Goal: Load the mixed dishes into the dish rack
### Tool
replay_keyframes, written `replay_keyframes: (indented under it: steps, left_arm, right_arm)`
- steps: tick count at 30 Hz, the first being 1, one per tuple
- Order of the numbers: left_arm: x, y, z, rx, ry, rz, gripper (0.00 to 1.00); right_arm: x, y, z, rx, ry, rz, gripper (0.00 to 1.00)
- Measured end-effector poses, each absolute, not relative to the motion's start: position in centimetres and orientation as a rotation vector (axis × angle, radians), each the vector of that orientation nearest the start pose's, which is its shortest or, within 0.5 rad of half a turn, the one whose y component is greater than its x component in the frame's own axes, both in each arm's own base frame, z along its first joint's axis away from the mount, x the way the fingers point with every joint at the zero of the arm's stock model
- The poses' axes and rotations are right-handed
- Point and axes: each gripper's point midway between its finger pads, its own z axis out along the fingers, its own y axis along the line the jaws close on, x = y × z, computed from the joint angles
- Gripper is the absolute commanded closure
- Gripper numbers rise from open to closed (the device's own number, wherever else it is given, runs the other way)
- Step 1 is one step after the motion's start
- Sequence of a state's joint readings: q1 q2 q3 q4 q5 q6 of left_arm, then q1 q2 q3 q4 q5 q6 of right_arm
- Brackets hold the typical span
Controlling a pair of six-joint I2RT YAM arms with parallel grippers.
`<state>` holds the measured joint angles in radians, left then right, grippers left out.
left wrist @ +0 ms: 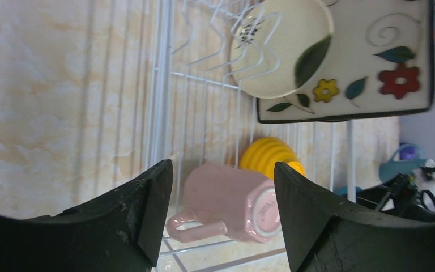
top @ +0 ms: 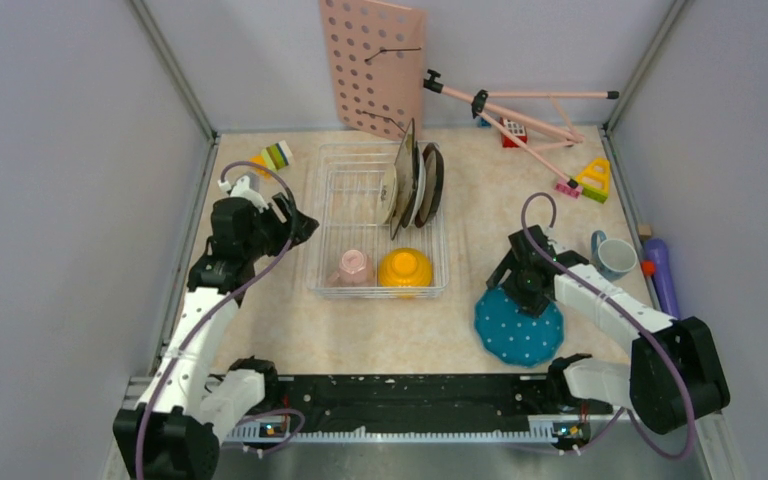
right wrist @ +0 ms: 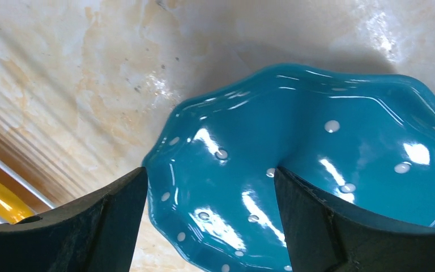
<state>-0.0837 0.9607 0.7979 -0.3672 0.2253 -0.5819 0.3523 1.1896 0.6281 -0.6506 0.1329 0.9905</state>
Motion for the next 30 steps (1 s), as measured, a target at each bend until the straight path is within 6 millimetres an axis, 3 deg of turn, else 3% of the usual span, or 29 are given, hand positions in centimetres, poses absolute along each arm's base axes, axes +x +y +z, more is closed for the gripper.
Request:
replay_keyframes:
  steps: [2,7,10,16,20,30]
  left_arm:
    - [29.8,-9.3,22.0,-0.36,2.061,-0.679,0.33]
    - [28.8,-10.7,24.1,-0.305,2.01,-0.785,0.34]
    - [28.5,-12.4,24.2,-0.263,2.023,-0.852,0.35]
    - [27.1,-17.8,23.1,-0.115,2.114,-0.958,0.35]
    - [26.1,-20.9,23.5,-0.009,2.137,-1.005,0.35]
    - [25.5,-25.0,25.3,0.147,2.109,-1.051,0.35]
  right_arm:
    - [21.4,9.1,3.4,0.9,2.618,0.18,0.2]
    - [23.3,10.0,3.7,0.899,2.579,0.233,0.2]
    - [24.8,10.6,3.8,0.897,2.568,0.249,0.2]
    - [27.6,11.6,3.9,0.892,2.548,0.271,0.2]
    - [29.4,12.2,4.1,0.905,2.529,0.308,0.22]
    - [37.0,13.5,5.0,0.918,2.401,0.464,0.22]
